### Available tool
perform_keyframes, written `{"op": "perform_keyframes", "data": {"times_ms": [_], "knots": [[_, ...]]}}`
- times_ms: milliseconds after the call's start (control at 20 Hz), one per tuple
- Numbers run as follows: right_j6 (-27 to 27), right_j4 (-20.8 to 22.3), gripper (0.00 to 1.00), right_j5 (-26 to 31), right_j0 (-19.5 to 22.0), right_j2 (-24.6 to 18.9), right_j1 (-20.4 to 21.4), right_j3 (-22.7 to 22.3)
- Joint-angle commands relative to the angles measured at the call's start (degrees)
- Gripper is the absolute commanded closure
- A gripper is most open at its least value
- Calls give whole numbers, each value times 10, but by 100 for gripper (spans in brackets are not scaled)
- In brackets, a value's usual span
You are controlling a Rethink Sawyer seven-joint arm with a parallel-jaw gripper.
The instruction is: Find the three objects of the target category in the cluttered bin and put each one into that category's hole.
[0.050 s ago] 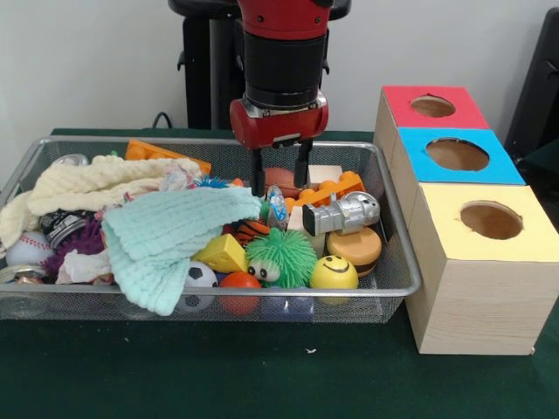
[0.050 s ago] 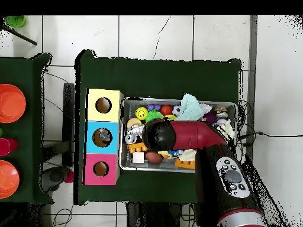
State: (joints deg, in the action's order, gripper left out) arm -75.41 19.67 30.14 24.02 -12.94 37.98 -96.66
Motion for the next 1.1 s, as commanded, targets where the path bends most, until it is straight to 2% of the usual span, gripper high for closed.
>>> {"op": "perform_keyframes", "data": {"times_ms": [50, 500, 1100], "knots": [[-129, -22, 0, 6, -15, 29, -17, -27], [-105, -12, 0, 18, -28, 49, -21, -12], [-122, -25, 0, -37, -22, 53, -44, -26]]}}
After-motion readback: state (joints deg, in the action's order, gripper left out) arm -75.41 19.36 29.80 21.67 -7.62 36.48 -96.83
